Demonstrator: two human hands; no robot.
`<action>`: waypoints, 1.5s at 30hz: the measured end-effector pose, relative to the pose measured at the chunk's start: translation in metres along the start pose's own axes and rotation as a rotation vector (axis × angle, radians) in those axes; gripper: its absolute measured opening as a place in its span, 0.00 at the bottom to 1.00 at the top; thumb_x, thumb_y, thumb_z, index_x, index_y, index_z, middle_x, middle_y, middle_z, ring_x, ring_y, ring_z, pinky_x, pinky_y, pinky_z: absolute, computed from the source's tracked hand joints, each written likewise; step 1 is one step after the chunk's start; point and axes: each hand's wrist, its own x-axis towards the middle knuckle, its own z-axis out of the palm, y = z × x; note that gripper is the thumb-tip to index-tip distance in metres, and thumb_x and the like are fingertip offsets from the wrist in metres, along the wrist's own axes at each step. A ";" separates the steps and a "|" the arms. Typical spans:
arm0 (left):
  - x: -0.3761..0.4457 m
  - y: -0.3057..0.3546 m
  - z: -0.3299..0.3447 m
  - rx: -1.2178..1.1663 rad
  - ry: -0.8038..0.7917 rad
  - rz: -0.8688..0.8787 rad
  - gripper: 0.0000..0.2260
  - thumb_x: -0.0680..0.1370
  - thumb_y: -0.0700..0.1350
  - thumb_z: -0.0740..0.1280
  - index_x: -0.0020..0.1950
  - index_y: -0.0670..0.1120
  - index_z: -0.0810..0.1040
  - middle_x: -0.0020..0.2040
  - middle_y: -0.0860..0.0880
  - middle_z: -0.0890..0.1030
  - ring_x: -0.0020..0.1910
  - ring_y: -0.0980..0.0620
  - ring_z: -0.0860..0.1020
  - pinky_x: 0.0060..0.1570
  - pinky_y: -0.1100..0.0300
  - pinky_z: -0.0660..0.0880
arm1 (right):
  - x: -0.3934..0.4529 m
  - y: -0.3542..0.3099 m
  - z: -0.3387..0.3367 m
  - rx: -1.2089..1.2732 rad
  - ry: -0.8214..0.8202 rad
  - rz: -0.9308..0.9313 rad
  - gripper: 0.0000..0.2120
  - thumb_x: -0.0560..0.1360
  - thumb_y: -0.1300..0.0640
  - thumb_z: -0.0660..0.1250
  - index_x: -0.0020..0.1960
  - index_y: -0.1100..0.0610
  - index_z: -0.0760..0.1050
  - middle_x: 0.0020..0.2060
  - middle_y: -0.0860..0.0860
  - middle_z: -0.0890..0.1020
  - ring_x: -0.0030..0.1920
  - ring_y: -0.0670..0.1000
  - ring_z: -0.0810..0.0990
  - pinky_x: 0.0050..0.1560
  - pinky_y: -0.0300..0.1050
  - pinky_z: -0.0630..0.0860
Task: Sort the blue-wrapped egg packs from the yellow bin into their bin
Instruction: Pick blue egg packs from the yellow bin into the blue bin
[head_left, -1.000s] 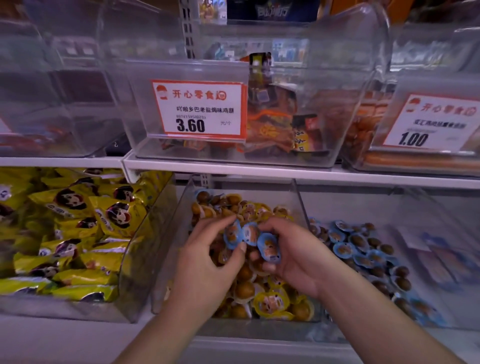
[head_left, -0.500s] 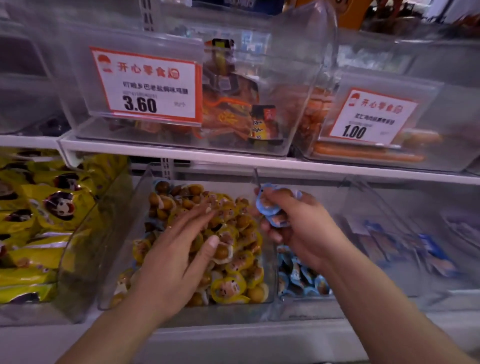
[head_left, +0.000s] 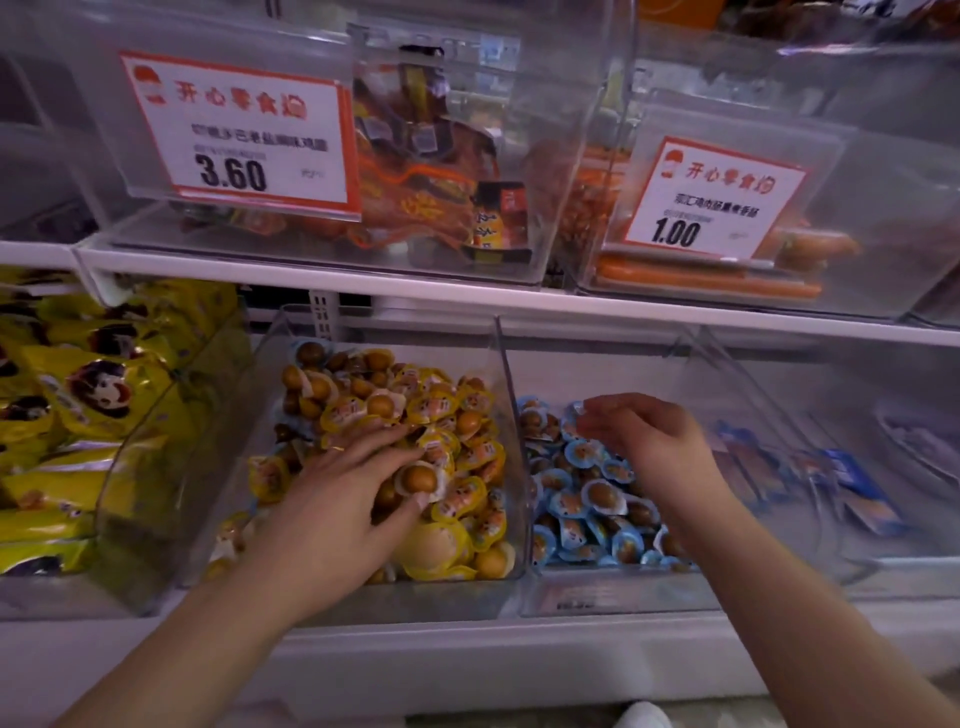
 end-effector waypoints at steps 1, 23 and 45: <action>-0.001 0.002 -0.001 -0.004 0.012 -0.003 0.24 0.76 0.64 0.60 0.69 0.59 0.75 0.73 0.60 0.69 0.74 0.56 0.65 0.71 0.54 0.65 | -0.006 -0.005 0.009 -0.062 -0.008 -0.111 0.11 0.79 0.62 0.64 0.47 0.52 0.83 0.41 0.47 0.87 0.46 0.42 0.85 0.48 0.34 0.78; -0.013 0.005 -0.011 0.013 0.120 0.168 0.28 0.77 0.68 0.58 0.74 0.60 0.63 0.73 0.61 0.63 0.71 0.58 0.62 0.69 0.57 0.62 | -0.018 -0.029 0.087 -0.433 -0.252 -0.699 0.16 0.77 0.44 0.69 0.60 0.51 0.81 0.55 0.44 0.81 0.56 0.40 0.79 0.58 0.34 0.73; 0.057 -0.002 -0.010 0.482 -0.207 0.074 0.22 0.75 0.67 0.59 0.63 0.59 0.76 0.68 0.57 0.70 0.70 0.51 0.69 0.75 0.38 0.48 | -0.019 0.001 0.054 -0.070 -0.123 -0.199 0.11 0.81 0.56 0.61 0.58 0.52 0.81 0.45 0.45 0.83 0.41 0.41 0.77 0.41 0.36 0.70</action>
